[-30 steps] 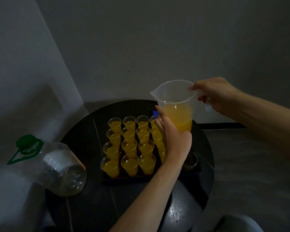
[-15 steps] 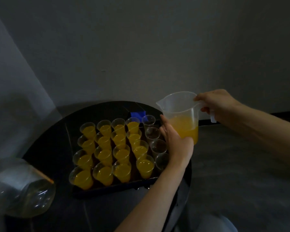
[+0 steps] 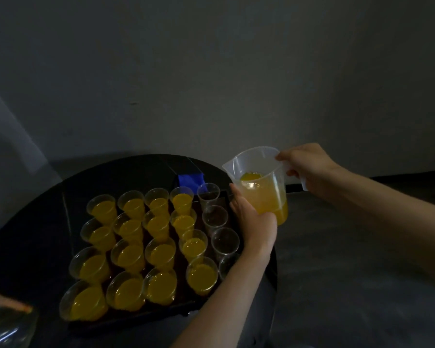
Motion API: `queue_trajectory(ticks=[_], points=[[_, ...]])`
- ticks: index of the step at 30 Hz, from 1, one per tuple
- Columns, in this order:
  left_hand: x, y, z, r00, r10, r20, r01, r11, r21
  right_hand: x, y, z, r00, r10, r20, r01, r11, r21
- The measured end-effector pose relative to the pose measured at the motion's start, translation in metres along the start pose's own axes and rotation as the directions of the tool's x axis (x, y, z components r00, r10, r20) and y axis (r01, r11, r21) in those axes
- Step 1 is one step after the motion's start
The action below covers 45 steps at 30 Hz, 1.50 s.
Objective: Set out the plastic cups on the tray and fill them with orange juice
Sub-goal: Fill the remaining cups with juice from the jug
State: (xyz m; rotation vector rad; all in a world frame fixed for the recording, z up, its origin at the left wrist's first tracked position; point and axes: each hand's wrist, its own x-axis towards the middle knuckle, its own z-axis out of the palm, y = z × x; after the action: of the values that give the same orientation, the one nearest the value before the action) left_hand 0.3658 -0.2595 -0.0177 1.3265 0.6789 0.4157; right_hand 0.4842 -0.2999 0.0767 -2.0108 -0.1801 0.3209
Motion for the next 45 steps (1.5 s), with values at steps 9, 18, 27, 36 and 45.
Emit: queue_trajectory(ticks=[9, 18, 27, 36, 45], points=[[0.025, -0.002, -0.001, 0.997, -0.078, -0.025, 0.076, 0.993, -0.087, 0.031, -0.002, 0.024, 1.0, -0.017, -0.008, 0.016, 0.997, -0.074], [0.031, -0.01, -0.004, 0.992, -0.122, -0.039, 0.116, 0.985, -0.125, 0.042, -0.001, 0.039, 0.999, -0.017, 0.029, 0.021, 0.99, -0.139], [0.037, -0.016, -0.003, 0.985, -0.169, -0.023, 0.164, 0.975, -0.153, 0.054, 0.002, 0.045, 0.997, 0.014, 0.078, 0.003, 0.975, -0.222], [0.037, -0.024, -0.003, 0.978, -0.207, 0.01, 0.204, 0.953, -0.224, 0.057, 0.008, 0.051, 0.995, 0.0, 0.099, 0.03, 0.952, -0.303], [0.036, -0.028, -0.003, 0.967, -0.257, 0.002, 0.248, 0.932, -0.264, 0.054, 0.003, 0.056, 0.992, 0.006, 0.123, 0.043, 0.918, -0.394]])
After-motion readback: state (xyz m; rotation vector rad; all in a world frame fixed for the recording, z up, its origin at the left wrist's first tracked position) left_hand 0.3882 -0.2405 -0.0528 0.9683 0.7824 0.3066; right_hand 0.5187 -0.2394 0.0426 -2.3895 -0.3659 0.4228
